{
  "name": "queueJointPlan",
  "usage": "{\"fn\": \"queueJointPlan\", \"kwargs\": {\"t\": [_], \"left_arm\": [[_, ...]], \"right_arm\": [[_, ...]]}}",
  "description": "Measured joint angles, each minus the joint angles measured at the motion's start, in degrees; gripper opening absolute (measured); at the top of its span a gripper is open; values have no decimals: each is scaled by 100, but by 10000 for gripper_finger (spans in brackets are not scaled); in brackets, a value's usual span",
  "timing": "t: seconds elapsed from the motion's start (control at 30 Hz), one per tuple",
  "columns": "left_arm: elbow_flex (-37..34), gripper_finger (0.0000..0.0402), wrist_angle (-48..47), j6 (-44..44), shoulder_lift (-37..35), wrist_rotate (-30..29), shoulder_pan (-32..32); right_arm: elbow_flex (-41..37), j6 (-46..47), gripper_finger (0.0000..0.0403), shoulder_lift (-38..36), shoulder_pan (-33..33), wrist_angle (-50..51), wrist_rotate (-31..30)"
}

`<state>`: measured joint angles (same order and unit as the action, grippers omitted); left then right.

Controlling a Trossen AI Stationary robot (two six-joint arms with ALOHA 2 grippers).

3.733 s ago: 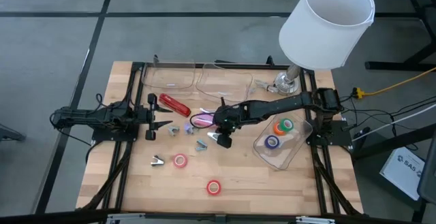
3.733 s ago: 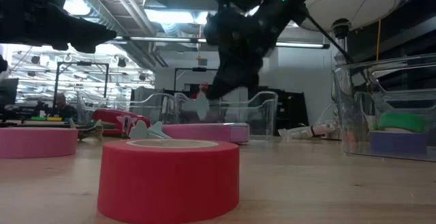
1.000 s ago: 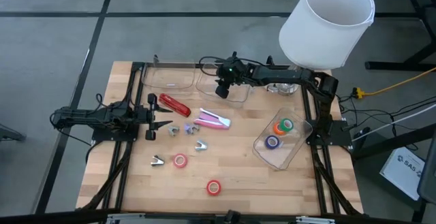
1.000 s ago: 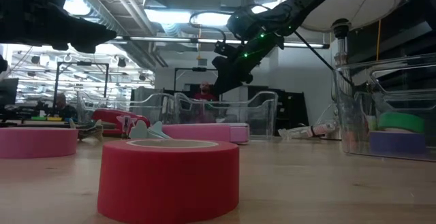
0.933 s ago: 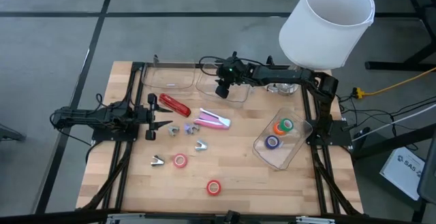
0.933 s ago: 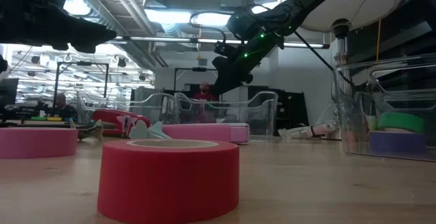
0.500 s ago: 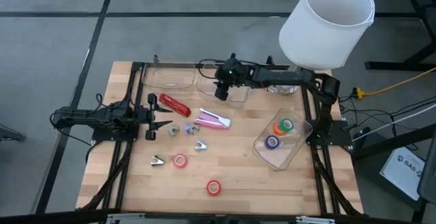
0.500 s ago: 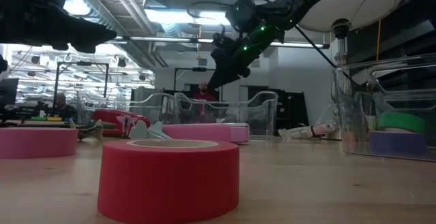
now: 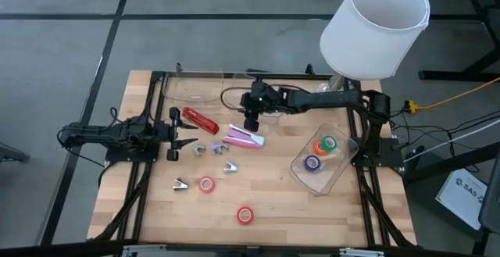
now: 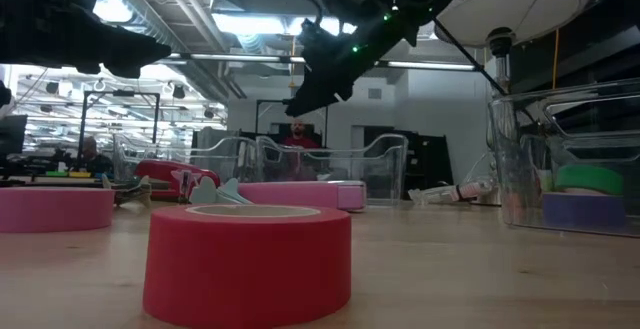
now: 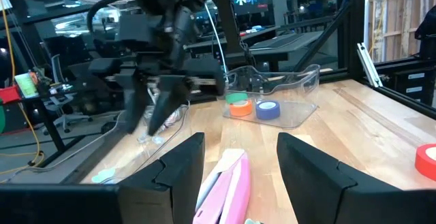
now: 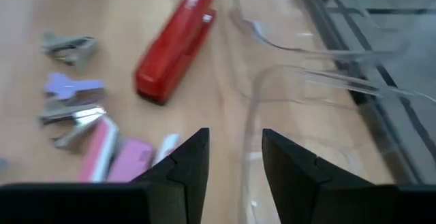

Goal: Pick and place Stapler, Stapler remover, tape
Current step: Put the blue staple remover into the top right transparent bin

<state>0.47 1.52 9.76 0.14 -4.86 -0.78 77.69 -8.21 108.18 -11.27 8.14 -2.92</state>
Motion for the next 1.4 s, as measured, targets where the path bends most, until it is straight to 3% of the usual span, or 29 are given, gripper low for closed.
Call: {"fn": "queueJointPlan", "kwargs": {"t": [0.8, 1.4], "left_arm": [[0, 182, -2, 0, 0, 0, 0], [0, 182, 0, 0, 0, 0, 2]], "right_arm": [[0, -249, 136, 113, 2189, -39, 8], [121, 1789, 136, 1212, 1989, -878, -222]]}}
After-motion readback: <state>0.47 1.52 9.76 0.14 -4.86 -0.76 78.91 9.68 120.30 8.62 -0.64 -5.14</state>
